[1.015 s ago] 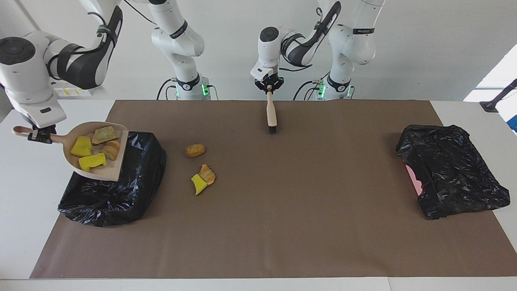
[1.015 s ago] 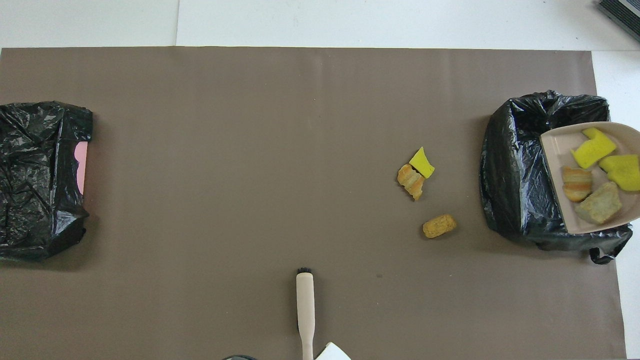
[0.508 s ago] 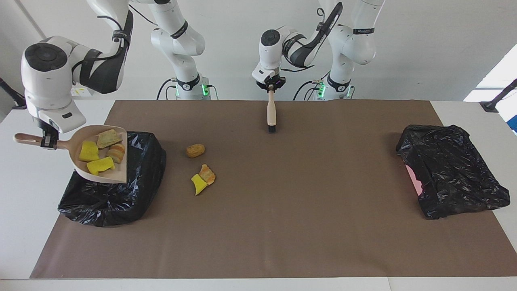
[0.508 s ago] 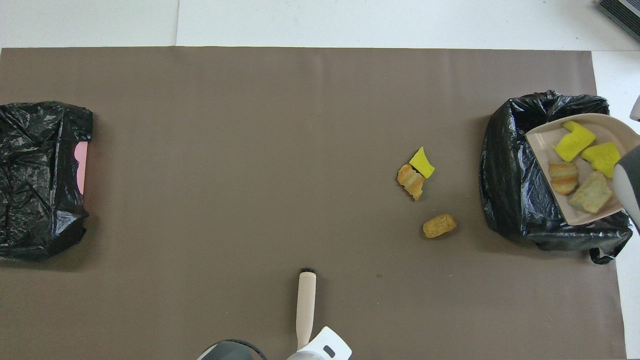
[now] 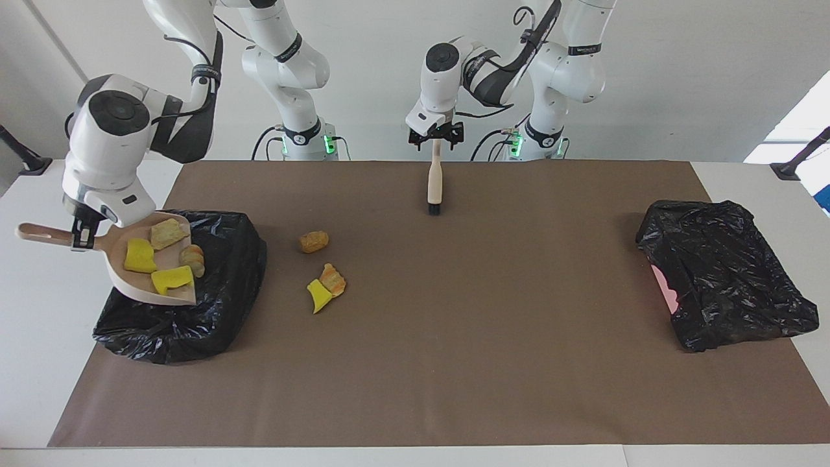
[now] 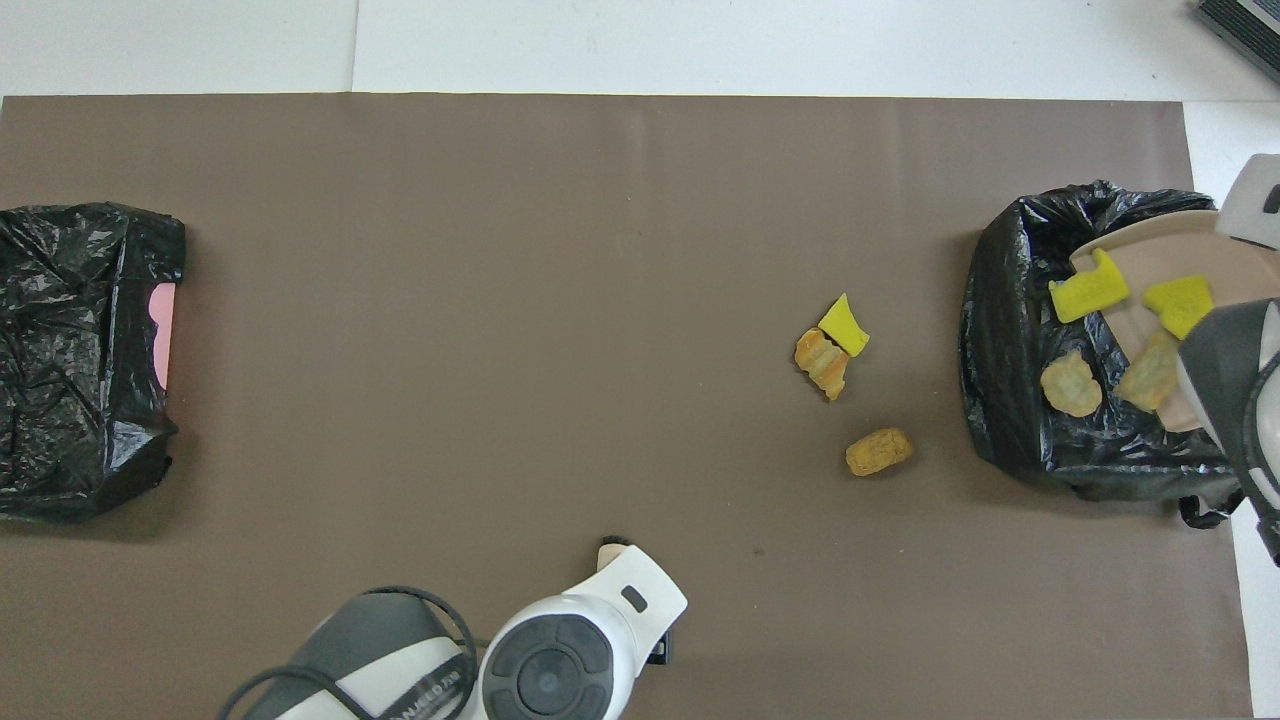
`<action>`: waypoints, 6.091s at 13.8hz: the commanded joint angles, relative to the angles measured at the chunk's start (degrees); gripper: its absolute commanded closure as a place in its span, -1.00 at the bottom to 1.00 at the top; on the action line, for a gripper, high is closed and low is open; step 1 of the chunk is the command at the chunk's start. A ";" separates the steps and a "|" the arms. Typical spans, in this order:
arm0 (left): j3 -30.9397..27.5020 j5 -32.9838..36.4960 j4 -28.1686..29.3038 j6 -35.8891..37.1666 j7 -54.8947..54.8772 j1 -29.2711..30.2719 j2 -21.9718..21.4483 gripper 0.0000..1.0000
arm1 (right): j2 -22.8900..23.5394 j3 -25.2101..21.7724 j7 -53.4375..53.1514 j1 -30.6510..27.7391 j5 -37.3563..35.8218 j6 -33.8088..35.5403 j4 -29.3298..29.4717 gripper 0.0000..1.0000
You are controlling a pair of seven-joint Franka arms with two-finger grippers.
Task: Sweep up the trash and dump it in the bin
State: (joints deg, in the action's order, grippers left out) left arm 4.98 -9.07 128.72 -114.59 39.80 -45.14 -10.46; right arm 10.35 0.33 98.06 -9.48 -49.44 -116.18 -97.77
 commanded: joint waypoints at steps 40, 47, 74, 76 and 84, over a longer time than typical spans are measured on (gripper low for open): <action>-0.75 9.33 -47.25 37.25 -48.24 47.26 5.80 -1.00 | 17.67 4.77 -136.18 36.01 50.59 3.79 15.14 1.00; -6.65 9.16 -47.25 37.87 -48.15 40.57 5.45 -1.00 | 21.56 4.77 -137.78 38.40 50.85 0.08 16.48 1.00; -5.51 8.98 -40.58 30.50 -47.88 37.59 4.66 -1.00 | -0.57 5.04 -137.07 41.11 59.99 12.12 -6.97 -1.00; -5.51 8.98 -37.68 25.67 -48.06 35.58 5.10 -1.00 | -4.61 5.12 -139.18 44.01 62.00 8.98 -13.98 -1.00; -5.51 8.98 -25.20 8.27 -36.48 20.81 8.26 -1.00 | -17.73 5.12 -148.30 57.19 72.82 -5.71 -38.89 -1.00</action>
State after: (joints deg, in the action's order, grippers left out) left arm 0.49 -0.42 99.95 -101.47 -0.94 -20.76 -2.00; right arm -5.53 5.55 -46.22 44.62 21.72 -118.30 -132.62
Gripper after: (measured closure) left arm 0.000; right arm 0.000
